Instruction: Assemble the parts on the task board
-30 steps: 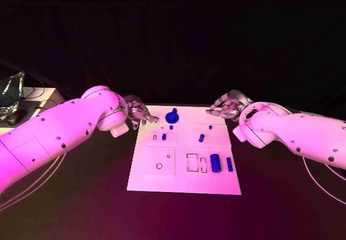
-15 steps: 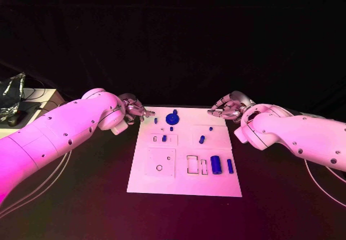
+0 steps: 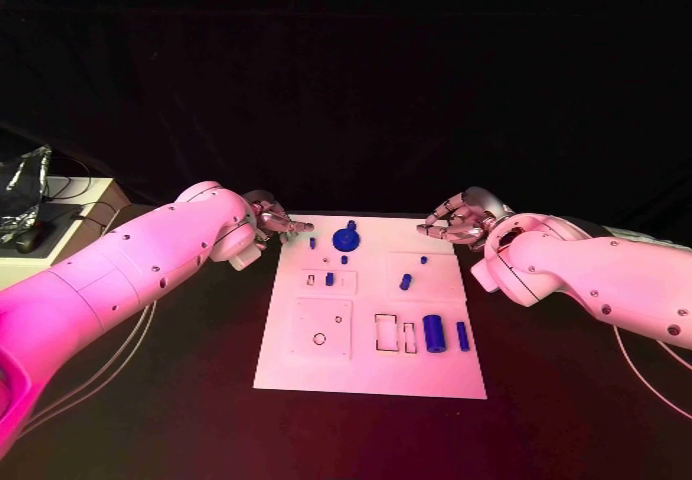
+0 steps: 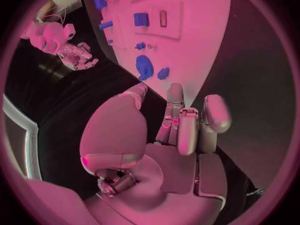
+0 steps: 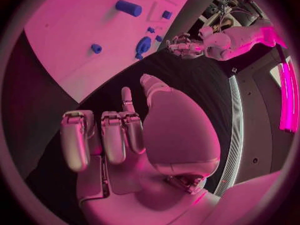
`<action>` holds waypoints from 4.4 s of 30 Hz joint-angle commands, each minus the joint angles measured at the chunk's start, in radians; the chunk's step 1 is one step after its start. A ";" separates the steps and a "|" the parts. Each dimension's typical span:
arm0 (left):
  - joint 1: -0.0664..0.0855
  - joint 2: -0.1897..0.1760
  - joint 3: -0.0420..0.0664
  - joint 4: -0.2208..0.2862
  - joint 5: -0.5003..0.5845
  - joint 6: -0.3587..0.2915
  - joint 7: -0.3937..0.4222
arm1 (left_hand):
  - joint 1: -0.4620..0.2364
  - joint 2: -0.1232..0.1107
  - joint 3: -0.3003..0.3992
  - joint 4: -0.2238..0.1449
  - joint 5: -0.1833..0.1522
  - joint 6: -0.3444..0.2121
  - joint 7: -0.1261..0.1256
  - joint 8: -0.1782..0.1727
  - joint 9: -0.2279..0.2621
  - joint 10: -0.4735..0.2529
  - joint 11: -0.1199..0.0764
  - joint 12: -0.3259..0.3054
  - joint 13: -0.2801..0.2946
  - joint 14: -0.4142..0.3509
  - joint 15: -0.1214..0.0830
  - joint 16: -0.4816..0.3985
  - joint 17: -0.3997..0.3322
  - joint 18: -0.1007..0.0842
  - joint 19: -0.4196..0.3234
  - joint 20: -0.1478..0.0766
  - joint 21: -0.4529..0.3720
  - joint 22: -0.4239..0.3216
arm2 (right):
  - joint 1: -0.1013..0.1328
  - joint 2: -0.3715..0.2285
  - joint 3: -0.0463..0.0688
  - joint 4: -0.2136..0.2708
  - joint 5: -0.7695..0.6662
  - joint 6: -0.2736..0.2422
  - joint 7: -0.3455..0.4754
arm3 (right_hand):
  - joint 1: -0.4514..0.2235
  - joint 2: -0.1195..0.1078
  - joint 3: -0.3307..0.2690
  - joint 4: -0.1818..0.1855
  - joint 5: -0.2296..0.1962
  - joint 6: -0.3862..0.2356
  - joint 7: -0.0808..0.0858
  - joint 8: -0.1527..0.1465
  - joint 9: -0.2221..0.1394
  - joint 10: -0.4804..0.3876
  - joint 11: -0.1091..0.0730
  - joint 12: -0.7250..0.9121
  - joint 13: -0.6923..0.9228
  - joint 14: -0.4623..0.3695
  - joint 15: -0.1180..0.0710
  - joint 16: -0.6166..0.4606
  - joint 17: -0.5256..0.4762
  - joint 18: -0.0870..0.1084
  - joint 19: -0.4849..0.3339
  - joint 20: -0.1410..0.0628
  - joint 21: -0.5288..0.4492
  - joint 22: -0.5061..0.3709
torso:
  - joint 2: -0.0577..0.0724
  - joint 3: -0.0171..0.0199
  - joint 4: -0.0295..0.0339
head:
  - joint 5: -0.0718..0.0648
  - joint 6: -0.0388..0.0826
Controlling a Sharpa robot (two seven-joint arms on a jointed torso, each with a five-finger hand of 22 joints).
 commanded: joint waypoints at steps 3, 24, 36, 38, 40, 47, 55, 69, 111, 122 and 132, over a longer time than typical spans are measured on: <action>0.006 0.019 -0.006 -0.019 -0.022 0.067 -0.013 | -0.007 0.010 -0.015 0.000 0.001 0.008 -0.011 0.017 0.000 0.015 -0.005 0.013 -0.001 0.047 -0.012 0.008 0.080 -0.014 0.013 -0.004 0.012 0.021 | 0.001 0.001 0.000 0.003 -0.012 0.002 0.008 | -0.006 0.003 -0.004 0.001 0.003 -0.008 -0.001 0.004 0.001 0.066 -0.007 -0.004 0.228 0.088 -0.007 -0.005 0.179 0.013 0.069 -0.010 -0.004 0.208 | 0.009 -0.0002 -0.0040 | 0.002 0.004; 0.028 0.062 -0.027 -0.055 -0.017 0.117 -0.042 | -0.016 0.030 -0.070 0.000 0.011 0.023 -0.026 0.073 0.050 0.015 -0.017 0.027 -0.007 0.055 -0.022 0.017 0.103 -0.018 0.023 -0.012 0.029 0.048 | 0.002 0.009 0.001 0.001 -0.013 0.003 0.004 | -0.008 0.004 -0.004 0.002 0.005 -0.009 -0.001 0.005 0.004 0.068 -0.007 -0.002 0.230 0.088 -0.007 -0.005 0.180 0.013 0.069 -0.010 -0.003 0.209 | 0.017 -0.0003 -0.0058 | 0.002 0.004; 0.033 0.069 -0.029 -0.063 -0.010 0.109 -0.041 | -0.001 0.050 -0.065 -0.001 0.015 0.012 -0.027 0.079 0.064 0.013 -0.018 0.030 -0.009 0.056 -0.024 0.018 0.103 -0.018 0.021 -0.014 0.029 0.048 | 0.002 0.011 0.001 -0.001 -0.015 0.004 0.003 | -0.008 0.004 -0.004 0.002 0.005 -0.009 -0.001 0.005 0.004 0.068 -0.007 -0.002 0.230 0.088 -0.007 -0.005 0.180 0.013 0.069 -0.010 -0.003 0.209 | 0.017 0.0001 -0.0074 | 0.001 0.001; 0.035 0.071 -0.029 -0.068 -0.010 0.109 -0.042 | 0.007 0.061 -0.058 -0.001 0.015 0.009 -0.027 0.081 0.070 0.012 -0.019 0.031 -0.010 0.055 -0.024 0.018 0.103 -0.018 0.022 -0.014 0.031 0.050 | 0.002 0.011 0.001 -0.001 -0.015 0.004 0.002 | -0.008 0.004 -0.004 0.002 0.005 -0.009 -0.001 0.005 0.004 0.068 -0.007 -0.002 0.230 0.088 -0.007 -0.005 0.180 0.013 0.069 -0.010 -0.003 0.209 | 0.018 0.0005 -0.0078 | 0.001 0.001; 0.037 0.073 -0.030 -0.073 -0.012 0.110 -0.043 | 0.009 0.062 -0.056 -0.001 0.015 0.008 -0.027 0.081 0.071 0.012 -0.019 0.031 -0.010 0.056 -0.024 0.018 0.104 -0.018 0.021 -0.014 0.030 0.050 | 0.002 0.011 0.001 0.000 -0.016 0.004 0.002 | -0.008 0.004 -0.004 0.002 0.005 -0.009 -0.001 0.005 0.004 0.068 -0.007 -0.002 0.230 0.088 -0.007 -0.005 0.180 0.013 0.069 -0.010 -0.003 0.209 | 0.018 0.0002 -0.0075 | 0.001 0.001; 0.043 0.078 -0.032 -0.094 -0.020 0.109 -0.043 | 0.020 0.066 -0.049 -0.002 0.014 0.007 -0.028 0.083 0.076 0.011 -0.020 0.032 -0.011 0.055 -0.025 0.018 0.103 -0.018 0.020 -0.015 0.030 0.050 | 0.002 0.009 0.001 0.001 -0.017 0.005 0.002 | -0.008 0.004 -0.004 0.002 0.005 -0.009 -0.001 0.005 0.004 0.068 -0.007 -0.002 0.230 0.088 -0.007 -0.005 0.180 0.013 0.069 -0.010 -0.003 0.209 | 0.018 0.0000 -0.0073 | -0.001 -0.001; 0.046 0.087 -0.037 -0.104 -0.019 0.113 -0.038 | 0.024 0.065 -0.047 -0.002 0.014 0.006 -0.028 0.083 0.078 0.011 -0.020 0.032 -0.011 0.056 -0.025 0.018 0.103 -0.018 0.021 -0.015 0.031 0.051 | 0.002 0.009 0.001 0.003 -0.019 0.003 0.002 | -0.008 0.004 -0.004 0.002 0.005 -0.009 -0.001 0.005 0.004 0.068 -0.007 -0.002 0.230 0.088 -0.007 -0.005 0.180 0.013 0.069 -0.010 -0.003 0.209 | 0.019 -0.0003 -0.0080 | -0.004 -0.005; 0.048 0.091 -0.040 -0.107 -0.012 0.125 -0.032 | 0.031 0.060 -0.046 -0.002 0.013 0.006 -0.028 0.084 0.081 0.010 -0.020 0.032 -0.012 0.056 -0.025 0.018 0.104 -0.018 0.020 -0.015 0.031 0.051 | 0.003 0.009 0.001 0.004 -0.023 0.002 0.000 | -0.008 0.004 -0.005 0.002 0.006 -0.010 -0.001 0.006 0.008 0.068 -0.007 -0.002 0.230 0.088 -0.007 -0.005 0.180 0.012 0.070 -0.010 -0.003 0.209 | 0.018 -0.0005 -0.0049 | -0.004 -0.013; 0.048 0.091 -0.044 -0.108 0.040 0.125 -0.004 | 0.097 -0.060 0.644 -0.161 0.093 0.041 -0.044 0.095 0.200 0.063 -0.039 -0.002 -0.064 0.062 -0.043 0.026 0.124 -0.020 0.019 -0.028 0.044 0.076 | 0.003 0.017 0.001 -0.003 -0.025 0.007 -0.003 | -0.007 0.005 -0.005 0.001 0.006 -0.011 -0.002 0.007 0.011 0.068 -0.007 -0.002 0.230 0.088 -0.007 -0.006 0.180 0.012 0.070 -0.010 -0.003 0.209 | 0.017 0.0008 -0.0063 | 0.004 -0.013; 0.049 0.075 -0.044 -0.080 0.097 0.104 -0.014 | 0.038 -0.067 0.686 -0.230 0.194 0.079 -0.053 0.088 0.212 0.098 -0.049 -0.008 -0.066 0.075 -0.053 0.037 0.160 -0.025 0.040 -0.038 0.060 0.103 | 0.003 0.019 0.001 -0.008 -0.024 0.008 -0.003 | -0.007 0.005 -0.005 0.001 0.006 -0.011 -0.002 0.007 0.011 0.068 -0.007 -0.002 0.230 0.088 -0.007 -0.006 0.180 0.012 0.070 -0.010 -0.003 0.209 | 0.016 -0.0003 -0.0044 | 0.007 -0.009; 0.049 0.002 -0.045 0.038 0.114 0.084 -0.031 | -0.012 -0.083 0.661 -0.282 0.374 0.126 -0.068 0.075 0.223 0.147 -0.065 -0.021 -0.073 0.090 -0.067 0.054 0.214 -0.033 0.068 -0.051 0.080 0.141 | 0.003 0.017 0.001 -0.012 -0.024 0.008 -0.002 | -0.007 0.005 -0.005 0.001 0.006 -0.011 -0.002 0.007 0.011 0.068 -0.007 -0.002 0.230 0.088 -0.007 -0.006 0.180 0.012 0.070 -0.010 -0.003 0.209 | 0.011 0.0012 -0.0005 | 0.011 -0.011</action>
